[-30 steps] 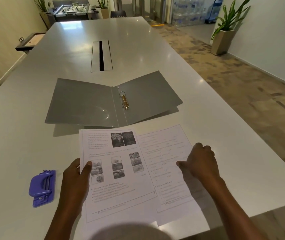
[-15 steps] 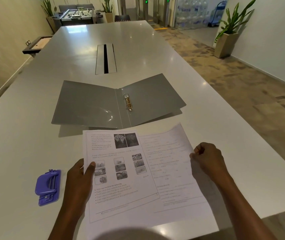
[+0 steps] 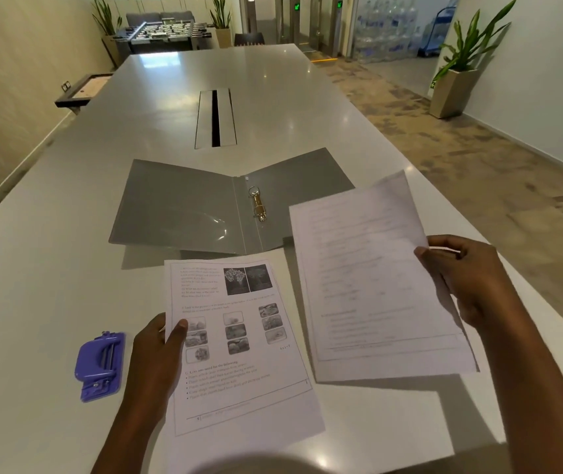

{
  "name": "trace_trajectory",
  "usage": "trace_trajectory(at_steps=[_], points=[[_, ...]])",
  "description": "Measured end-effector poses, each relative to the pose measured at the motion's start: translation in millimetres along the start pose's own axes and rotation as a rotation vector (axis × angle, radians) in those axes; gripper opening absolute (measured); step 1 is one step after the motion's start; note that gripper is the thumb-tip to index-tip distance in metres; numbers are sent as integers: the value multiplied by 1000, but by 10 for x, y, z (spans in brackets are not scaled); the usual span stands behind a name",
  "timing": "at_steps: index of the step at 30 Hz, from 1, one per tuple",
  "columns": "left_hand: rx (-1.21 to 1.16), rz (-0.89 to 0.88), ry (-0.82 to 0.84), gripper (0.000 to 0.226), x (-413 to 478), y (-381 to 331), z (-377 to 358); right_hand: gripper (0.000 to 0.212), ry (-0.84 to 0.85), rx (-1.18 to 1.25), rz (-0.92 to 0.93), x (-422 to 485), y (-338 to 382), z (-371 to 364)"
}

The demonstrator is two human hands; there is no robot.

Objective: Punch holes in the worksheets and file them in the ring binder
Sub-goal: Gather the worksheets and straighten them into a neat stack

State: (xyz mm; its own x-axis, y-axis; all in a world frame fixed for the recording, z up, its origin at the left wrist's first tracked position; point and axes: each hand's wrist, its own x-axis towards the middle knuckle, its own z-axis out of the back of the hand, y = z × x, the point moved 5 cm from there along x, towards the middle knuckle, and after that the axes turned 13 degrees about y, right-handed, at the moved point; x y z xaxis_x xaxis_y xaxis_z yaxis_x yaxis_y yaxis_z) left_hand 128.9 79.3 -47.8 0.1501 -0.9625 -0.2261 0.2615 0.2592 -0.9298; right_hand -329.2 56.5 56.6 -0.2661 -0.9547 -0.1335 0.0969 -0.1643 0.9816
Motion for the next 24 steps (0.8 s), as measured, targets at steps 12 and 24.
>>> trace_trajectory(at_steps=[12,24], points=[[-140,26,-7,33,-17,-56,-87,13,371,311,-292,-28,-701,-1547],[-408,218,96,55,0,81,-25,5,315,-260,9,-164,-740,-2026]])
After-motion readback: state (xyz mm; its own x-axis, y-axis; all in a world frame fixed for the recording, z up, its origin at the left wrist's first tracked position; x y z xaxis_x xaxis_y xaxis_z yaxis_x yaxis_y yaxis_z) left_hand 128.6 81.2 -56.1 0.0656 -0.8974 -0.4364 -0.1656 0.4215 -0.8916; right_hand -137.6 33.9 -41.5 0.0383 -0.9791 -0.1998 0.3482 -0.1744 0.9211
